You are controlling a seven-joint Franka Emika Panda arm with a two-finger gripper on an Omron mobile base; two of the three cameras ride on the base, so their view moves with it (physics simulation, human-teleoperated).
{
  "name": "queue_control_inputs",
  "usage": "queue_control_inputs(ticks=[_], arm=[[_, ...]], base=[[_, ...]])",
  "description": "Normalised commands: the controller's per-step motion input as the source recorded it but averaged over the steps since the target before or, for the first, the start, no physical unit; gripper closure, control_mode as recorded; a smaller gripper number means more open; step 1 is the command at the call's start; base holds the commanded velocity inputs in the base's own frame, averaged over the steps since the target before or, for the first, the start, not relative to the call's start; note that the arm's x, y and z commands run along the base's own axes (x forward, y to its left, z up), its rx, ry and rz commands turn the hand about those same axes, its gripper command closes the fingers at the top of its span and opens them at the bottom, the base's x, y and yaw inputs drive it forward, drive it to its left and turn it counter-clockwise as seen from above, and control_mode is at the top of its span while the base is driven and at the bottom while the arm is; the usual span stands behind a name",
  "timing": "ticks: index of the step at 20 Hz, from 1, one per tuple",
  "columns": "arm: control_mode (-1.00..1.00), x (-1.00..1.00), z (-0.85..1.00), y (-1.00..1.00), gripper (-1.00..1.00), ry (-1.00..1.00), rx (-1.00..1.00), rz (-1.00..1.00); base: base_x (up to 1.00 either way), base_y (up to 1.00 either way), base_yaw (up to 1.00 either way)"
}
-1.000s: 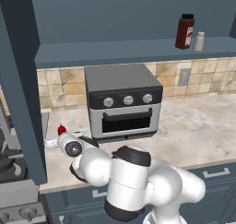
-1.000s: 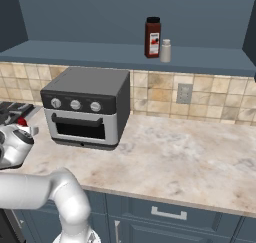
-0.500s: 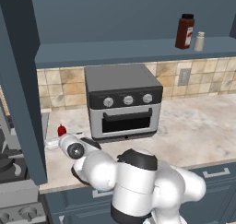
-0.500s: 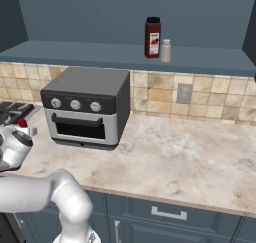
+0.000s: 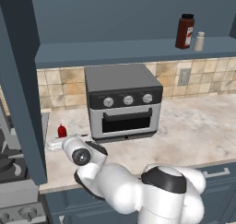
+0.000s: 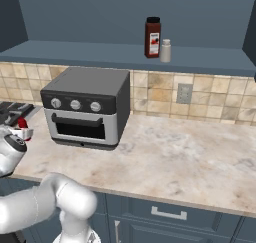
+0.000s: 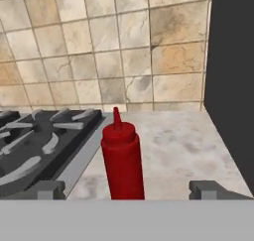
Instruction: Collect the paprika, ketchup, and shaker from the cabinet and place them next to the stove.
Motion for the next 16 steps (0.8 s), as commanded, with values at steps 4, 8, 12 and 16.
queue_control_inputs(ticks=[4, 8, 12, 16], arm=[[-1.0, -0.56, 0.76, 0.0, -1.0, 0.0, 0.0, -0.14], [-1.0, -0.45, 0.81, 0.0, -1.0, 0.0, 0.0, -0.15], [-1.0, -0.28, 0.76, -0.05, -1.0, 0.09, 0.0, -0.11], [-1.0, -0.19, 0.59, -0.22, -1.0, 0.15, -0.03, -0.06]], base=[[0.0, 0.0, 0.0], [0.0, 0.0, 0.0], [0.0, 0.0, 0.0], [0.0, 0.0, 0.0]])
